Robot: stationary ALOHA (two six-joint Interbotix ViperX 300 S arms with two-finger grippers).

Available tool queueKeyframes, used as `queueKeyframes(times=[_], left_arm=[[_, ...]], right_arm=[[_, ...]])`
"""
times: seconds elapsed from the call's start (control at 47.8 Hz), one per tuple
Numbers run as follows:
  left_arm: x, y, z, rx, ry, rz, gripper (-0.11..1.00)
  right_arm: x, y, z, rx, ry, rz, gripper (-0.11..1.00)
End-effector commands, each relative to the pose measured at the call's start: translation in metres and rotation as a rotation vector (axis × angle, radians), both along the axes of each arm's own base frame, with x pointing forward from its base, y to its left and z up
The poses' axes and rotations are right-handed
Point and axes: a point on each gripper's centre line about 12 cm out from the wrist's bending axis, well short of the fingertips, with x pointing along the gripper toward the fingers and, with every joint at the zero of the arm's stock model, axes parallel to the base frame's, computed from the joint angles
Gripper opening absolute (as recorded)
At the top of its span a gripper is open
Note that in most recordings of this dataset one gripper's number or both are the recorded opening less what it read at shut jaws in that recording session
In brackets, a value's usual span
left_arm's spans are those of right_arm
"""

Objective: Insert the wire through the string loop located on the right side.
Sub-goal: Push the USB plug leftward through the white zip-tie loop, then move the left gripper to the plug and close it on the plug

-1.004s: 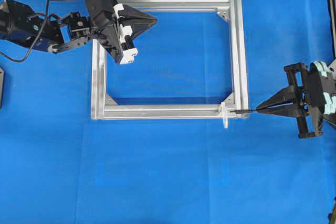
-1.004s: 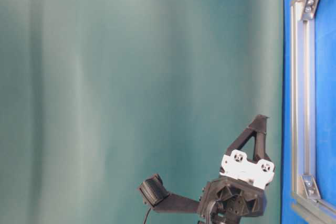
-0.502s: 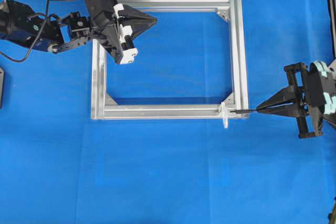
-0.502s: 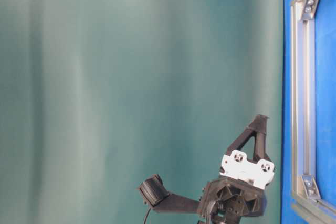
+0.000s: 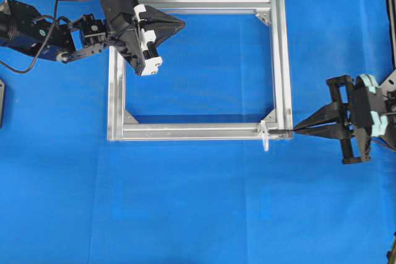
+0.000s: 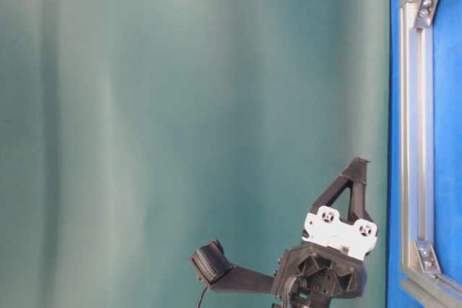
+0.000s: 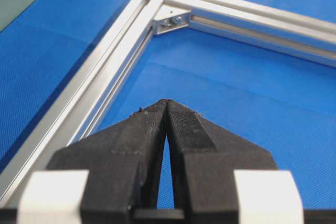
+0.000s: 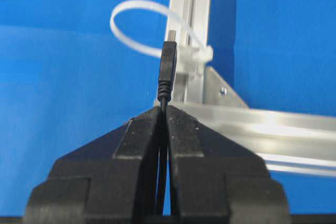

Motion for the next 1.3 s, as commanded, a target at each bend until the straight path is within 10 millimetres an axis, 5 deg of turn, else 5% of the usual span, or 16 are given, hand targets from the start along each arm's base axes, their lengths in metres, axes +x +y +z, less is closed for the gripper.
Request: queueKeyframes(times=[0.0,0.376,0.857,1.275], left_arm=[[0.004,0.001,0.019,0.019,-0.057,-0.003,0.0],[0.004,0.0,0.02,0.02,-0.061,-0.003,0.0],[0.006,-0.003,0.021,0.005,-0.07,-0.009,0.0],[0.019,-0.083,0.019,-0.012,-0.066,-0.217,0.0]], right_arm=[[0.013,0.002,0.007,0.006,-0.046,-0.003,-0.04],[0.046,0.007,0.001,-0.006,-0.033,-0.005,-0.04],[0.047,0.008,0.0,-0.007,-0.032,-0.005,-0.04],[0.046,0.007,0.0,-0.007,-0.03,-0.005,-0.04]])
